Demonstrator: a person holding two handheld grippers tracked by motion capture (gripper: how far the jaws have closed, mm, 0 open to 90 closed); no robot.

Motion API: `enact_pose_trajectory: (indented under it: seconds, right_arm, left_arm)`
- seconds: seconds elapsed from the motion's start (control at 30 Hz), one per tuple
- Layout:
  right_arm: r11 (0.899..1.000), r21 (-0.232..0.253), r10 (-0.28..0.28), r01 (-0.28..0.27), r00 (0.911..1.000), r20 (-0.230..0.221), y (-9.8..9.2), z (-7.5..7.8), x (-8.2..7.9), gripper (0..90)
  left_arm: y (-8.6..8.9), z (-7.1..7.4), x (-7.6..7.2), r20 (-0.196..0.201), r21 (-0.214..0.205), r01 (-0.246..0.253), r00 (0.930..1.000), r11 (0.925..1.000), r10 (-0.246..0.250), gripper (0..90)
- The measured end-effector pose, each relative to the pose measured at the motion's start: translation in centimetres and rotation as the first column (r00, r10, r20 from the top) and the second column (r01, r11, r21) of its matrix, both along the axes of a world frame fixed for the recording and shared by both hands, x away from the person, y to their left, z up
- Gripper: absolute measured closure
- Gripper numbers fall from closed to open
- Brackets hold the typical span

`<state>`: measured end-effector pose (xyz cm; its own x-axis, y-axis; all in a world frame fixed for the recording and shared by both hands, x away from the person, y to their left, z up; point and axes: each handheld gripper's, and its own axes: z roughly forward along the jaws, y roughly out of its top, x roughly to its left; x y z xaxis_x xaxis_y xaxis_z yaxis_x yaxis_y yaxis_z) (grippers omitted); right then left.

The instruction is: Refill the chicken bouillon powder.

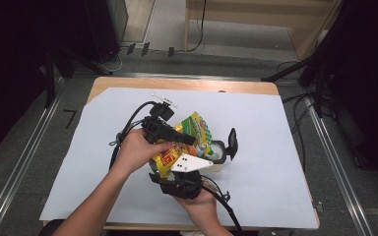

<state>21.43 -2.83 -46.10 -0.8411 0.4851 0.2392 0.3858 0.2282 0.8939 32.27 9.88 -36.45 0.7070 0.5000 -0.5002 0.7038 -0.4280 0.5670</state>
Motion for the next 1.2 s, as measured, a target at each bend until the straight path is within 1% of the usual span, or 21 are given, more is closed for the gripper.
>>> enact_pose_trajectory:
  seconds: [0.07, 0.1, 0.17, 0.23, 0.27, 0.33, 0.4, 0.43, 0.6, 0.7, 0.77, 0.83, 0.9, 0.97, 1.0, 1.07, 1.2]
  right_arm:
    - [1.0, 0.0, -0.004, 0.004, 1.0, 0.007, -0.04, 0.07, 0.0, 61.9]
    - [1.0, 0.001, -0.005, 0.005, 1.0, 0.008, -0.03, 0.06, 0.01, 61.8]
    - [1.0, 0.002, 0.0, 0.0, 1.0, 0.002, 0.05, 0.01, 0.07, 61.3]
    - [1.0, -0.013, -0.002, 0.002, 1.0, -0.003, 0.17, -0.11, 0.12, 60.7]
    - [1.0, -0.018, -0.003, 0.002, 1.0, -0.002, 0.18, -0.16, 0.15, 60.4]
    - [1.0, -0.03, 0.004, -0.004, 0.9999, 0.009, 0.18, -0.19, 0.17, 58.3]
    - [0.999, -0.04, 0.018, -0.018, 0.9996, 0.021, 0.25, -0.13, 0.13, 53.6]
    - [0.999, -0.048, 0.022, -0.02, 0.9994, 0.026, 0.31, -0.11, 0.11, 52.7]
    - [0.996, -0.083, 0.033, -0.028, 0.9978, 0.058, 0.37, -0.05, 0.12, 55.3]
    - [0.994, -0.097, 0.047, -0.041, 0.9975, 0.054, 0.41, -0.11, 0.11, 54.5]
    - [0.992, -0.114, 0.058, -0.051, 0.9968, 0.054, 0.5, -0.25, 0.08, 52.5]
    - [0.99, -0.128, 0.059, -0.051, 0.9968, 0.055, 0.6, -0.37, 0.03, 52.8]
    - [0.989, -0.143, 0.054, -0.043, 0.9961, 0.07, 0.6, -0.37, -0.1, 60.2]
    - [0.988, -0.148, 0.049, -0.036, 0.9954, 0.082, 0.46, -0.26, -0.08, 62.2]
    - [0.988, -0.149, 0.045, -0.032, 0.9955, 0.084, 0.43, -0.23, -0.08, 62.5]
    - [0.991, -0.135, 0.033, -0.024, 0.9969, 0.071, 0.36, -0.19, -0.05, 62.9]
    - [0.998, -0.064, 0.016, -0.014, 0.9995, 0.029, 0.0, 0.12, 0.15, 63.2]
  left_arm:
    - [0.01, 0.08, -0.07, 0.007, -0.001, 0.004, 1.0, 1.0, -0.004, 67.5]
    - [-0.07, 0.06, -0.05, 0.009, 0.005, 0.001, 1.0, 1.0, -0.001, 67.8]
    - [-0.23, -0.04, -0.01, 0.014, 0.016, -0.001, 0.9999, 0.9999, 0.001, 71.0]
    - [-0.43, -0.14, 0.04, 0.027, 0.039, -0.009, 0.9996, 0.9992, 0.008, 75.5]
    - [-0.49, -0.18, 0.08, 0.031, 0.039, -0.014, 0.9994, 0.9991, 0.013, 76.6]
    - [-0.48, -0.16, 0.16, 0.028, 0.04, -0.017, 0.9995, 0.9991, 0.016, 77.8]
    - [-0.48, -0.08, 0.17, 0.029, 0.04, -0.02, 0.9994, 0.999, 0.019, 78.5]
    - [-0.46, -0.02, 0.16, 0.032, 0.04, -0.019, 0.9993, 0.999, 0.018, 78.8]
    - [-0.43, 0.1, 0.12, 0.03, 0.039, -0.02, 0.9994, 0.999, 0.019, 80.7]
    - [-0.56, -0.04, 0.16, 0.028, 0.051, -0.014, 0.9995, 0.9986, 0.013, 81.6]
    - [-0.71, -0.15, 0.15, 0.028, 0.059, -0.01, 0.9996, 0.9982, 0.009, 82.4]
    - [-0.82, -0.2, 0.12, 0.023, 0.058, -0.008, 0.9997, 0.9983, 0.007, 83.0]
    - [-0.85, -0.22, 0.14, 0.015, 0.053, -0.001, 0.9999, 0.9986, 0.0, 83.4]
    - [-0.83, -0.18, 0.18, 0.015, 0.042, -0.004, 0.9999, 0.9991, 0.004, 82.9]
    - [-0.83, -0.16, 0.19, 0.012, 0.038, -0.005, 0.9999, 0.9993, 0.004, 82.1]
    - [-0.82, -0.14, 0.22, 0.012, 0.031, -0.004, 0.9999, 0.9995, 0.004, 79.3]
    - [-0.51, 0.13, 0.28, 0.001, -0.009, -0.005, 1.0, 0.9999, 0.005, 71.9]
